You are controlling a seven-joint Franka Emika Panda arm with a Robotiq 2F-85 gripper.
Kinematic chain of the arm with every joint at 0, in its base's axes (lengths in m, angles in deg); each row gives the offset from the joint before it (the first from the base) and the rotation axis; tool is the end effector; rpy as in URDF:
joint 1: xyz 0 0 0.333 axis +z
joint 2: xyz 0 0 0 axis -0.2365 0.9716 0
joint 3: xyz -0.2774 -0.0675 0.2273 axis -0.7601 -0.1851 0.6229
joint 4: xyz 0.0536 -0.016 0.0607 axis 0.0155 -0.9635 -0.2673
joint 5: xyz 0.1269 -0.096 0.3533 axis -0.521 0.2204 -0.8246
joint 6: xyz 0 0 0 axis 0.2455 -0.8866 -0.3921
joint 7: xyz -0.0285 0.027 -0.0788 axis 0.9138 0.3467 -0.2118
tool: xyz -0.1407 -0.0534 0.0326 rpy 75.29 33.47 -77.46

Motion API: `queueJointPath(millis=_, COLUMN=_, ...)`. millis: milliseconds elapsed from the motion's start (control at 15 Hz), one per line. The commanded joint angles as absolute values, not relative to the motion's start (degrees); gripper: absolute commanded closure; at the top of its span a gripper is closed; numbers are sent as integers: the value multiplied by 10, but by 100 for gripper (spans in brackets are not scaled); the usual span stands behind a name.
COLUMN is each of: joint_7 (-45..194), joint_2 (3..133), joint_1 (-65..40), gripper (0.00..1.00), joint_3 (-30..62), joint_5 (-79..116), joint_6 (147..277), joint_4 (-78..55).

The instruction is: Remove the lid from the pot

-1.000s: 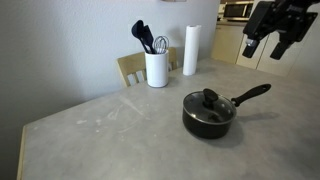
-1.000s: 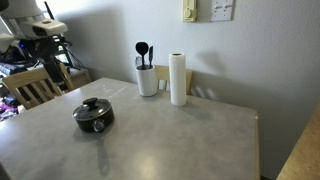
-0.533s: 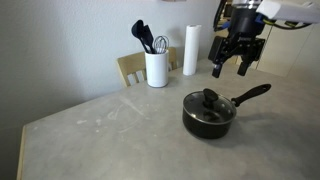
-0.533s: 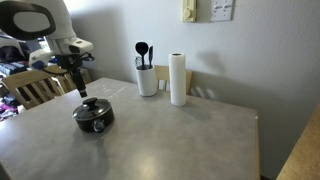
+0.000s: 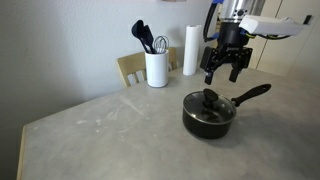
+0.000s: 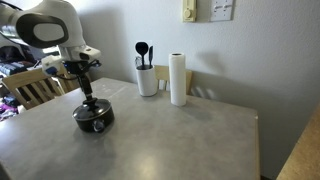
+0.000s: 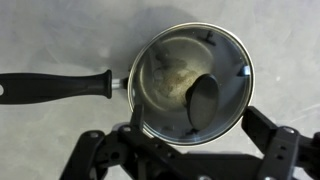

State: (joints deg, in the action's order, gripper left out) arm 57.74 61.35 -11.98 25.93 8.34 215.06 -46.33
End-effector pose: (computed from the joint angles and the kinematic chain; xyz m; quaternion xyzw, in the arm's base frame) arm 0.5475 0.0780 0.3056 -0.9843 0.1685 0.0049 0.0525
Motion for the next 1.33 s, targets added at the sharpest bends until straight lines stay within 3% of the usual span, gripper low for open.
queueJointPath(millis=0, joint_7=543, joint_2=616, joint_1=-101, gripper=0, joint_3=245, joint_5=76, joint_6=2166, joint_4=-469)
queueJointPath(millis=733, joint_7=345, joint_2=707, joint_1=-26, gripper=0, joint_3=217, joint_5=154, joint_6=2198, joint_4=-426)
queueJointPath(millis=1267, joint_7=351, joint_2=725, joint_1=-34, gripper=0, joint_3=205, joint_5=156, joint_6=2196, joint_4=-390)
